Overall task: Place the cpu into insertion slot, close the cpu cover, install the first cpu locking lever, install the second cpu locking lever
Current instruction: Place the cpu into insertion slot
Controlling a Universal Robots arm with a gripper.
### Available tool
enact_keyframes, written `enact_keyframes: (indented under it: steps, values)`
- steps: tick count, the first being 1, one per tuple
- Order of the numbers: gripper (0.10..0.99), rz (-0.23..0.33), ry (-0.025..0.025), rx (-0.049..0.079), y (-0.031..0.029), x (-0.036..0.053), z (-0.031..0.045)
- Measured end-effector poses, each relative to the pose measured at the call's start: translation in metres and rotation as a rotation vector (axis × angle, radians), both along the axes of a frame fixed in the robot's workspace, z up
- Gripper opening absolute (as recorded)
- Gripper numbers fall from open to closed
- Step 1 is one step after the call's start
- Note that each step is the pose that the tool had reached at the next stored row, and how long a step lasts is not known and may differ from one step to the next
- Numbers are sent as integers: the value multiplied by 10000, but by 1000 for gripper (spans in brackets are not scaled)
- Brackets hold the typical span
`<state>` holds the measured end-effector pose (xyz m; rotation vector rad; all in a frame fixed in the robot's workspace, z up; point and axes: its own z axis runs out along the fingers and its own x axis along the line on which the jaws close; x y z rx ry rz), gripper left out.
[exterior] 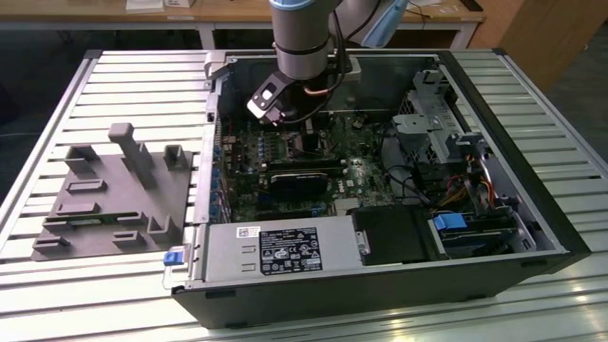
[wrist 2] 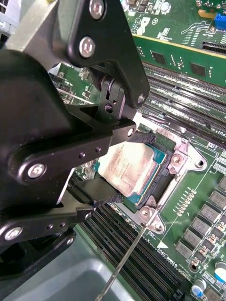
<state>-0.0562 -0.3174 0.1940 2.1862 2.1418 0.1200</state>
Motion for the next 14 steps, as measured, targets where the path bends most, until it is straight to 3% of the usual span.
enact_keyframes:
  steps: [7,8,14]
  values:
    - [549,-2,-1,1,0,-1,-2]
    - [612,-2,-1,1,0,-1,-2]
    - [612,-3,-1,2,1,-2,-3]
